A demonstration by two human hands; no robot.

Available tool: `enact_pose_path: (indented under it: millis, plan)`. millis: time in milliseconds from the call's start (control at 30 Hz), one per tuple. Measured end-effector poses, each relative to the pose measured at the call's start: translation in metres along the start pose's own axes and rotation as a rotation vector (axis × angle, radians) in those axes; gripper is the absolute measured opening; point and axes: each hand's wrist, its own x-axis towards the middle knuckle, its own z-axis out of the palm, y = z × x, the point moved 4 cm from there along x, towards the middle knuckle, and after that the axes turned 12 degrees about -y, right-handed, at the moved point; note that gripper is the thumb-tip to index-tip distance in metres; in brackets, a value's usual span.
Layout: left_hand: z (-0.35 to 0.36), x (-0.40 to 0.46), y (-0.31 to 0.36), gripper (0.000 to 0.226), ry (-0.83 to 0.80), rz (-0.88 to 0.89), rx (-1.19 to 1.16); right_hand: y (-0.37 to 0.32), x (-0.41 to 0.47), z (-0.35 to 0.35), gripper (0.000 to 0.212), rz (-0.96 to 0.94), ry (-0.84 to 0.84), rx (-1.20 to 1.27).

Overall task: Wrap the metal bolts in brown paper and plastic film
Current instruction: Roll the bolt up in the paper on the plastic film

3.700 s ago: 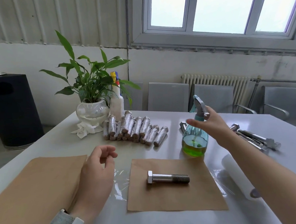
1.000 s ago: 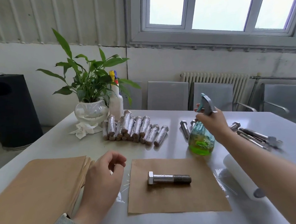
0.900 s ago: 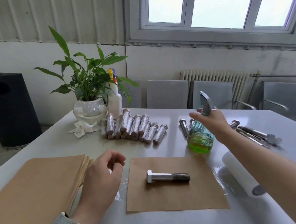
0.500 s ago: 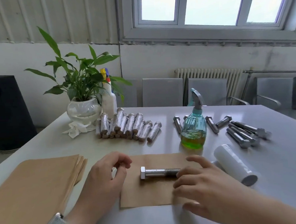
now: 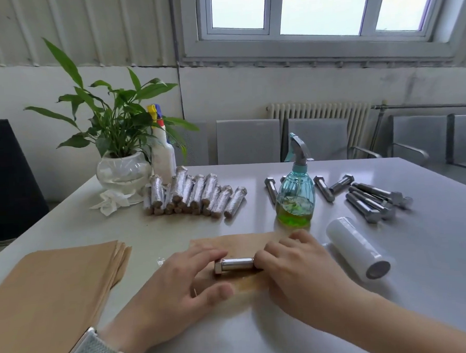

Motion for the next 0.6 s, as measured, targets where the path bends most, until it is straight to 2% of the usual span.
enact_pose_path:
  millis: [100,233,400,600]
  plan:
    - [-0.002,0.003,-0.003,0.076,-0.064,-0.026,0.09,0.007,0.009,0.001,0.01,-0.055,-0.079,0.09]
    - [-0.006,0.007,-0.003,0.073,-0.095,-0.027,0.158,0.02,0.011,-0.009,0.002,-0.077,-0.044,0.254]
    - [-0.012,0.018,0.003,0.047,-0.077,-0.045,0.156,0.026,0.017,-0.01,0.005,-0.021,0.017,0.267]
    - [-0.011,0.036,0.007,0.027,-0.066,-0.091,0.199,0.032,0.034,0.001,0.004,0.1,0.073,0.278]
